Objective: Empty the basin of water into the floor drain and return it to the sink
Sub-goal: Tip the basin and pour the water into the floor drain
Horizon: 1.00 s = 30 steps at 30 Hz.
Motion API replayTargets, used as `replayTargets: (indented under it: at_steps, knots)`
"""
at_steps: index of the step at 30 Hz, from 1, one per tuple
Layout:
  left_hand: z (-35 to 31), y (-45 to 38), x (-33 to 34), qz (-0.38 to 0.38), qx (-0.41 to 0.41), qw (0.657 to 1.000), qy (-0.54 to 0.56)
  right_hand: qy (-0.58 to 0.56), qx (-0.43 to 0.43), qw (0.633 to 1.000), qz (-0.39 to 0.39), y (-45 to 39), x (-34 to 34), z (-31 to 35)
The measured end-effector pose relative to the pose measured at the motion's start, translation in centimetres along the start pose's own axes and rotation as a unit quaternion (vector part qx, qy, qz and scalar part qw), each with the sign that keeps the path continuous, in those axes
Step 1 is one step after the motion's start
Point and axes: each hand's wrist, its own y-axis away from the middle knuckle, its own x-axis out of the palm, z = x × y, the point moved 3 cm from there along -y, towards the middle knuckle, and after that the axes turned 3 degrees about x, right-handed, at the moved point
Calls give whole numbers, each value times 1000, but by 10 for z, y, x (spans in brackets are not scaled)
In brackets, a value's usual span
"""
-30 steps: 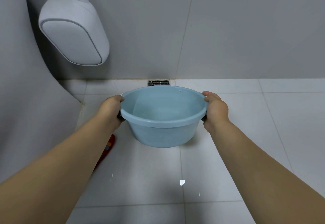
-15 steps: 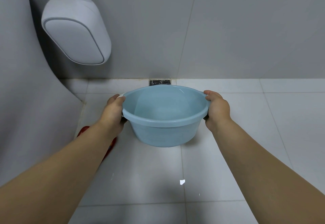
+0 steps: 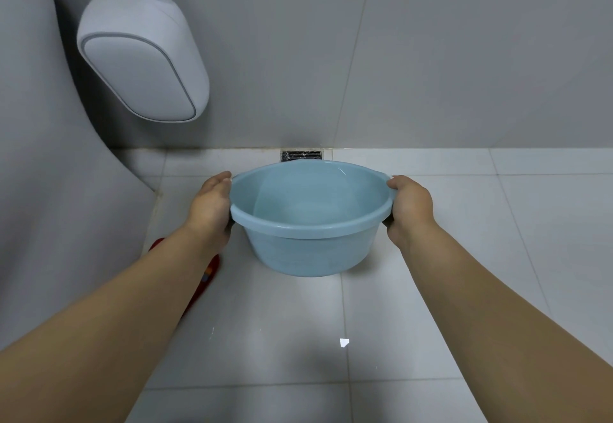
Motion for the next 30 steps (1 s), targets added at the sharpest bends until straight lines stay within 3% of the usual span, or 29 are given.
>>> replayTargets:
  at_steps: [15,23,30]
  knots:
    - [-5,-2,2,-58,-29,997,36,9,-2,1000,27,-3,1,0]
    - [-5,-6,3,-63,-39,996,41,75,-99,990,66,-2,-1,-5]
    - [-5,-8,4,-68,-39,996,49,113,-104,986,68,-6,-2,-4]
